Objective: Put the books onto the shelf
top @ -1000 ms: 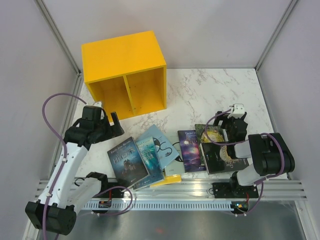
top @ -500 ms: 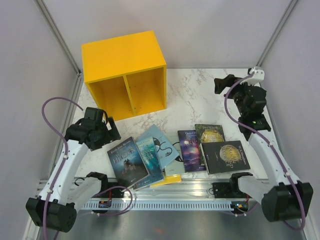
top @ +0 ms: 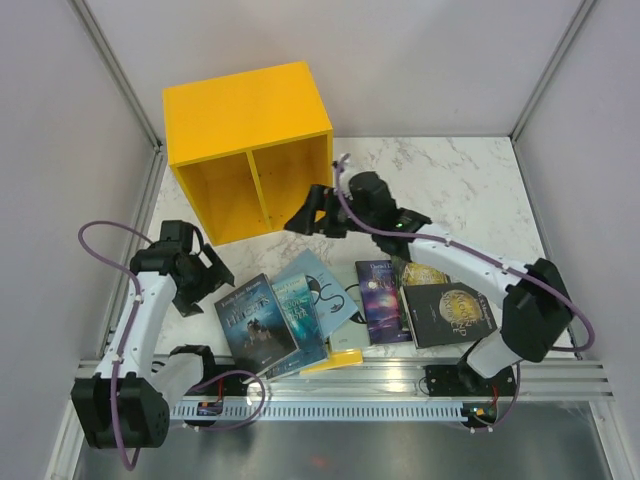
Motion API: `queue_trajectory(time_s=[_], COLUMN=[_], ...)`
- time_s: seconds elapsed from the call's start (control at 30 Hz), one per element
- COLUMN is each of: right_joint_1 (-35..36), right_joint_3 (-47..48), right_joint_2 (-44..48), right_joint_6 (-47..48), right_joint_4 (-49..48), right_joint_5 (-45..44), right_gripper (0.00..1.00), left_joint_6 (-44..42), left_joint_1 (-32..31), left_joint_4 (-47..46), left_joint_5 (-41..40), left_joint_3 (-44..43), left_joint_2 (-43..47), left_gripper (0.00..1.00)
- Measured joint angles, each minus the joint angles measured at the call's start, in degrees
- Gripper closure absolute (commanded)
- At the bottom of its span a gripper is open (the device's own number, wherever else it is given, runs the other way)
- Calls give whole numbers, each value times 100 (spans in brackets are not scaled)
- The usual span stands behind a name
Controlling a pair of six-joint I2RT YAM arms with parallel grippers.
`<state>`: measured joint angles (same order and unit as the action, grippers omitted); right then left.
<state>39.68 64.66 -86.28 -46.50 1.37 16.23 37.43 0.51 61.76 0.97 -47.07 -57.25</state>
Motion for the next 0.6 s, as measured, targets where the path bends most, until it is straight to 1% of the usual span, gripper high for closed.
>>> queue_trajectory(time_s=[0.1,0.2,0.23,0.37,0.6], right_joint_1=[723,1145,1224,1432,1453], right_joint_3=[774,1132,1202,1541,1941], right_joint_2=[-546,-1010,-1161,-1978,-2900], right_joint_6=[122,197,216,315,396], right_joint_4=[210,369,409,627,986], right_joint_5=[37,79,92,149,122], right_gripper=[6,9,12,18,23], left_joint_6=[138,297,363,573,667], left_joint_1=[129,140,140,140,140], left_joint_4=[-28,-133,-188,-227,-208], left_joint_5=[94,173,214,321,380], left_joint_3=[79,177,258,627,684], left_joint_2=[-13,-4,9,162,520], left_gripper=[0,0,0,2,3])
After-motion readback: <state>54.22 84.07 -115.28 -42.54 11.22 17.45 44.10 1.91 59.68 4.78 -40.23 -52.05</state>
